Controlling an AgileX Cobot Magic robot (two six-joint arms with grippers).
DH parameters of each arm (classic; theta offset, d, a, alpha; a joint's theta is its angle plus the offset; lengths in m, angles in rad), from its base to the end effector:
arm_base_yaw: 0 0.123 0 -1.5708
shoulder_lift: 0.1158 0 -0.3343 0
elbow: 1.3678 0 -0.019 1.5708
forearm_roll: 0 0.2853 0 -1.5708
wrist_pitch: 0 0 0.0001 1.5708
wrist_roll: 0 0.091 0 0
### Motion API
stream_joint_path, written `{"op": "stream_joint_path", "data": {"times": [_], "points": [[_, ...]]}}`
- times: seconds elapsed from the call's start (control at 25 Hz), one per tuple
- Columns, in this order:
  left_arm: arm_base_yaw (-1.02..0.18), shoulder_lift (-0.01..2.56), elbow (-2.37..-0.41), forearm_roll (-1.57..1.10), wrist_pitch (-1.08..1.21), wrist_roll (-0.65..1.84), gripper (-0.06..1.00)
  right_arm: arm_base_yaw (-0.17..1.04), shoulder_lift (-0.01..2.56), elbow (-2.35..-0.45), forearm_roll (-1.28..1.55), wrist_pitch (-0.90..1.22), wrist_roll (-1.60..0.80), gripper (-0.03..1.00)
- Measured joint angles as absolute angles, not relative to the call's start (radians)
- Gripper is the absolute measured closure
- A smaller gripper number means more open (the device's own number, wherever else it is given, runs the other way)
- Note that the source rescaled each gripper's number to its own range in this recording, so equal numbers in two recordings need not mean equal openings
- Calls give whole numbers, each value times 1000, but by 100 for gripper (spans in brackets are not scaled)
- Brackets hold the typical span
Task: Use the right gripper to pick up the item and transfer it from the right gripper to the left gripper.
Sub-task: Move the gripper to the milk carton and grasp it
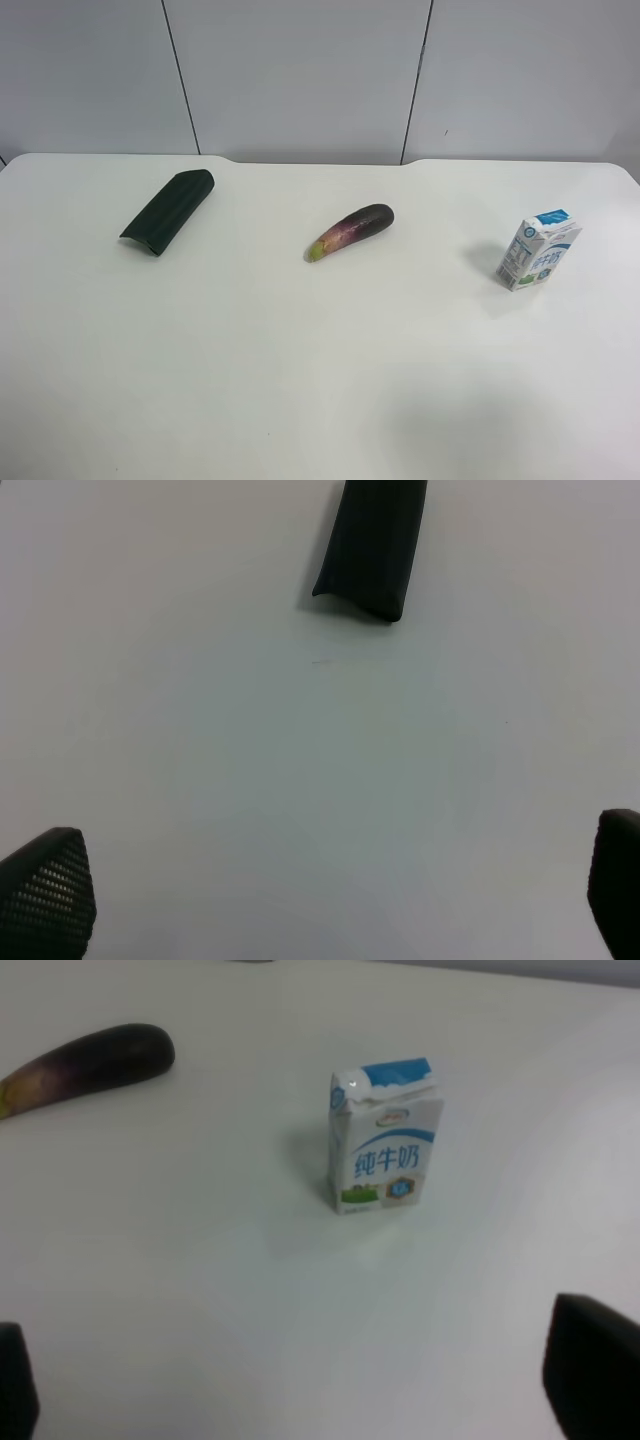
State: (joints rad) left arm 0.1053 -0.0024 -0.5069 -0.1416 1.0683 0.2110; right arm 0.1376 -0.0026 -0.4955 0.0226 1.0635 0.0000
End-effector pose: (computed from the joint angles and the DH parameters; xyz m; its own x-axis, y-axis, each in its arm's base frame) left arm -0.0249 -0.0140 0.2960 -0.4429 0.0949 -0.8915 0.0691 0.9950 0.0715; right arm -0.0241 -0.0015 0.2923 -0.4574 -0.0523 -0.8877 -0.1495 0.9886 0.0188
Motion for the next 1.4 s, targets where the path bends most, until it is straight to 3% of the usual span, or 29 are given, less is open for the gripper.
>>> {"op": "stream_joint_path", "data": {"times": [1.4], "points": [[105, -2, -507, -143, 1068, 212, -6, 138, -3, -496, 23, 1063, 8, -3]]}}
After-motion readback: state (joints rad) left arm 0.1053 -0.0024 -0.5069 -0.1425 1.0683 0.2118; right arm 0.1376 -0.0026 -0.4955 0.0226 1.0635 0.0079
